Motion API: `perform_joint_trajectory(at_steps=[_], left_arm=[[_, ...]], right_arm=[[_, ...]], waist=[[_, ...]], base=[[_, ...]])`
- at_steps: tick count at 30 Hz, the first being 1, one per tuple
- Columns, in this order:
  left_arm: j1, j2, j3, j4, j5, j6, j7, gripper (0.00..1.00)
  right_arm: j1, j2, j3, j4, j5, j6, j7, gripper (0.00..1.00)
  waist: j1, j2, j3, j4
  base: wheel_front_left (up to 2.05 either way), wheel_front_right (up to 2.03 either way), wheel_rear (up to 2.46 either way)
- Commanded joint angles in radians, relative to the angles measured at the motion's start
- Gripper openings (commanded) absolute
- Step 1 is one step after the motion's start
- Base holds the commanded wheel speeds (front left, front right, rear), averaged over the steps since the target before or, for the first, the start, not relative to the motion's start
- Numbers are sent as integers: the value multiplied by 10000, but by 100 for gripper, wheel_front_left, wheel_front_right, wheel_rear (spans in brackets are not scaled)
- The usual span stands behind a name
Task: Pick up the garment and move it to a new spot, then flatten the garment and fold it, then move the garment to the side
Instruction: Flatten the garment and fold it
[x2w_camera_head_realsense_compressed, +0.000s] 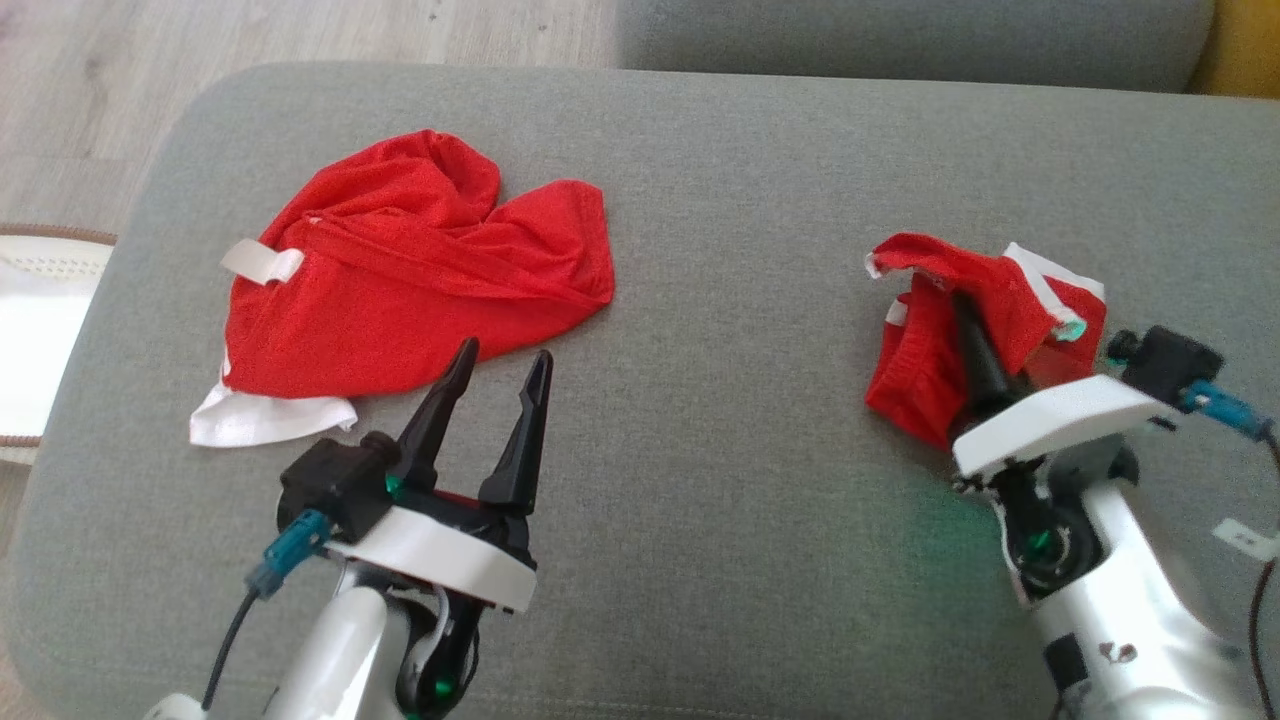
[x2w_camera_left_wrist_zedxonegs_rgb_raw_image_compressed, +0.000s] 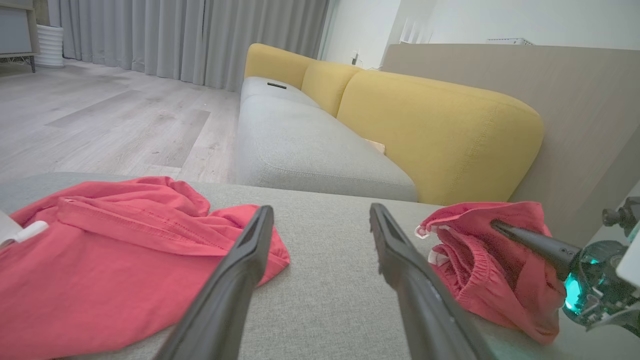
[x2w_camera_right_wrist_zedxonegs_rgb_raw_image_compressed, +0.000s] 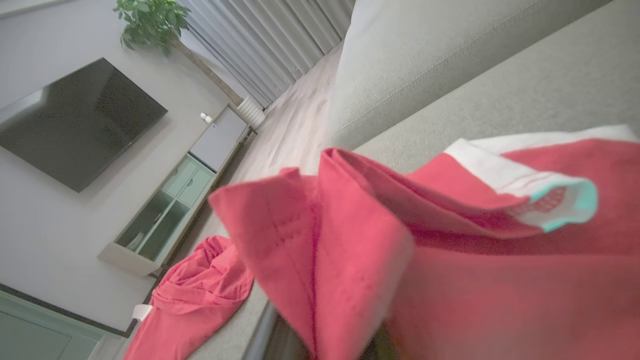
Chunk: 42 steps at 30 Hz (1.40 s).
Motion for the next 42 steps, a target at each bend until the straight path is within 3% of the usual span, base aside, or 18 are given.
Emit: perform_joint_trajectory(at_steps=[1, 17, 23, 28, 36, 42], left_arm=[[-202, 68, 414, -271, 29, -61, -51, 100], [-258, 68, 460, -244, -33, -61, -51, 100], [-187, 68, 588, -256, -33, -61, -51, 100], [-100, 68, 746, -288, -35, -61, -51, 100], [20, 68, 878, -416, -12, -61, -51, 100], [-54, 68, 1008, -688, 6, -61, -51, 100]], right_arm=[[-200, -23, 443, -145, 15, -9, -133, 100], [-759, 776, 2962, 2186, 223, -9, -46, 100], [-924, 844, 3597, 2216, 618, -9, -249, 100], [-1036, 788, 3728, 1928, 584, -9, -585, 100], [-859, 93, 3641, 898, -14, -9, -786, 100], [-596, -617, 2573, 5, -1157, -9, -1416, 100]], waist=[[0, 0, 19, 6], [0, 0, -44, -123], [0, 0, -216, -360], [0, 0, -445, -692], [0, 0, -719, -1224], [0, 0, -676, -1564]], base=[[0, 0, 0], [0, 0, 0], [0, 0, 0], [0, 0, 0], [0, 0, 0], [0, 0, 0]])
